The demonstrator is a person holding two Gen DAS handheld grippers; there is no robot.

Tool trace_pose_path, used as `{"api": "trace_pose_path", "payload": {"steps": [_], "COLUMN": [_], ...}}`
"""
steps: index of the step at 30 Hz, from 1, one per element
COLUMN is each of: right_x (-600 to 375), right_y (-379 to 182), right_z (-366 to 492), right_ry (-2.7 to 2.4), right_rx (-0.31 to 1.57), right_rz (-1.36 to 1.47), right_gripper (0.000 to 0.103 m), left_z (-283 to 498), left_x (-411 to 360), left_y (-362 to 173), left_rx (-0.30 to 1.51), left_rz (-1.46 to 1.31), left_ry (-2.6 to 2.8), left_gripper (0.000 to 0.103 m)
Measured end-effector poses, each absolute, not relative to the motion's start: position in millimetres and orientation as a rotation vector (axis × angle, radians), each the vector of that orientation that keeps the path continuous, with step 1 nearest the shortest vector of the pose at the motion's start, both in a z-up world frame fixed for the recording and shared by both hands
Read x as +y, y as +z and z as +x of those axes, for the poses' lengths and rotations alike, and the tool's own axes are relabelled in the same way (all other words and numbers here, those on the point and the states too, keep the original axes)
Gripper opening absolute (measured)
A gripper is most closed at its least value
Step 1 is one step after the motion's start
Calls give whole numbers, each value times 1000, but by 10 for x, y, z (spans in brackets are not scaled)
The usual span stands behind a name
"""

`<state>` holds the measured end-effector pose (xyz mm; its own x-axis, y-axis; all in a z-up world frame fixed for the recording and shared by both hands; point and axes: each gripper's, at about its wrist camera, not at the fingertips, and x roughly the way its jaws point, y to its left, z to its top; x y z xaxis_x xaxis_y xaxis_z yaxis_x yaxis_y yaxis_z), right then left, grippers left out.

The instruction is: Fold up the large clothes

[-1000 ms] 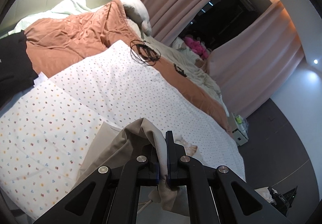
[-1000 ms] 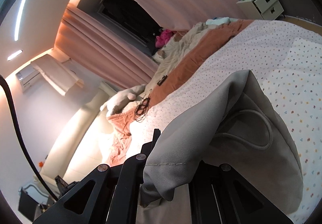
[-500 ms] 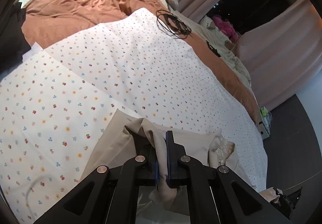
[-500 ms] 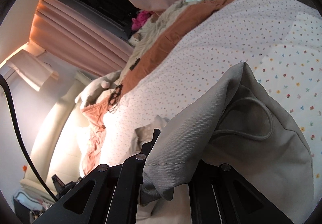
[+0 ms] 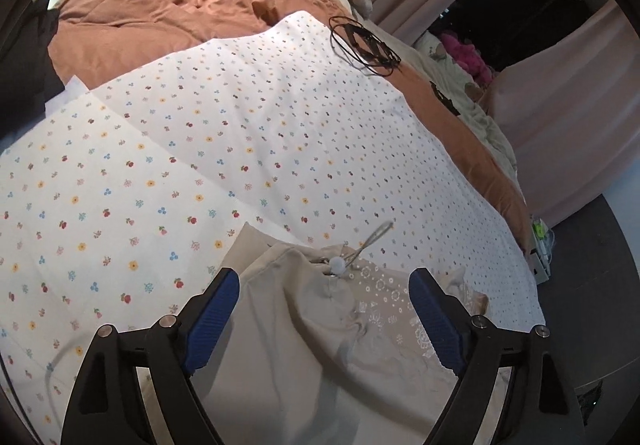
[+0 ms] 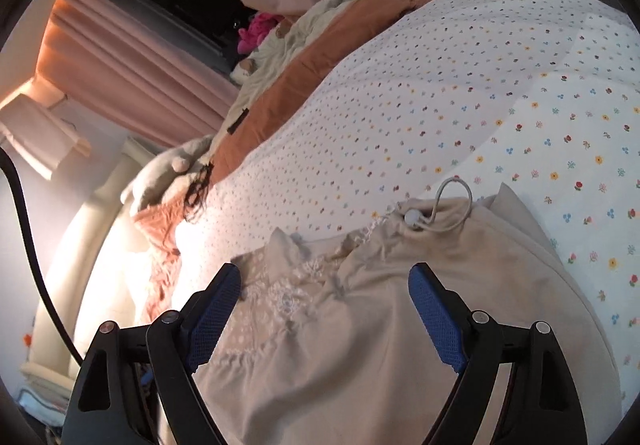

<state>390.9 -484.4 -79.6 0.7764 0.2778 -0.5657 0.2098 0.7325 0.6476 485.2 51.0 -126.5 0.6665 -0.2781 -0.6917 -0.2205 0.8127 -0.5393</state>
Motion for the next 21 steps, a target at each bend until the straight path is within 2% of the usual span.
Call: {"api": "trace_pose_path", "payload": {"steps": [6,12,21], "right_x": [-4477,-4054,-3268], "right_y": [-765,-747,-822], "right_z": [3880,3912,4151], "right_ry": [85,139,193], "right_rx": [777,831,927], "right_rz": [678,616,467], "right_gripper": [84,67,65], "left_z": [4549,4293,3938], "left_x": [621,725,908], "left_y": [-1274,-1291,-1378], "left_rx": [862,875,896], "left_rz": [-638,-618,-604], "left_ry": [-8,6,19], "left_gripper": [87,86,79]}}
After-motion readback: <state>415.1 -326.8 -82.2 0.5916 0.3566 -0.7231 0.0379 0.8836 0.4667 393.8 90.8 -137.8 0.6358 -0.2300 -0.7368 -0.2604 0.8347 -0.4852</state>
